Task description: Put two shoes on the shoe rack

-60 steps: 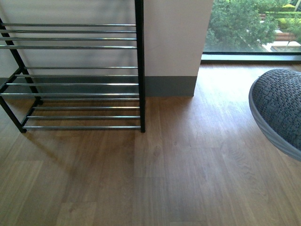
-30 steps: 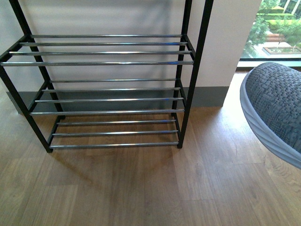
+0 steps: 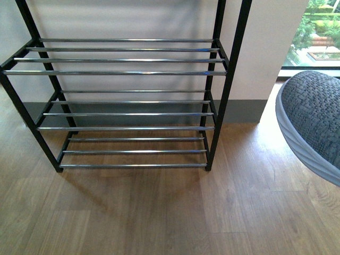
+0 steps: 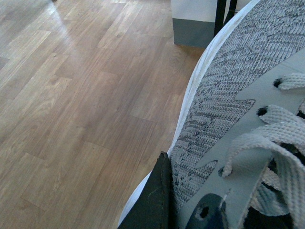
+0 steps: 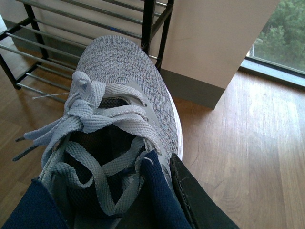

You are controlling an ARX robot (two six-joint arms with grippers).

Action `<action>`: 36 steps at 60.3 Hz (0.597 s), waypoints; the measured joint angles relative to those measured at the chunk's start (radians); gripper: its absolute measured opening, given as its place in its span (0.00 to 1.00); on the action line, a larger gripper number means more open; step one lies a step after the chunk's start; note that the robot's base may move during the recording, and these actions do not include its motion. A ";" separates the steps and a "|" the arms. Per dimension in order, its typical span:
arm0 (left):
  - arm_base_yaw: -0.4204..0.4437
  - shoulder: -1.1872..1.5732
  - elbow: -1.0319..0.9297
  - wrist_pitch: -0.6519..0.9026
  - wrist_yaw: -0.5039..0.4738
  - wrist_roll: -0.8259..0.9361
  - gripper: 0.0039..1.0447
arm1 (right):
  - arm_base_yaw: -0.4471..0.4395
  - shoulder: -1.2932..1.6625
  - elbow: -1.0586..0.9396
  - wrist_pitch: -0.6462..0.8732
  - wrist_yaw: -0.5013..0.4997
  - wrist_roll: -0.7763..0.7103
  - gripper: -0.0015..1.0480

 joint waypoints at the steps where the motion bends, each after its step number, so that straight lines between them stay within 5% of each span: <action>1: 0.000 0.000 0.000 0.000 0.000 0.000 0.01 | 0.000 0.000 0.000 0.000 0.000 0.000 0.01; 36: 0.000 0.000 0.000 0.000 0.000 0.000 0.01 | 0.000 0.000 0.000 0.000 0.008 0.000 0.01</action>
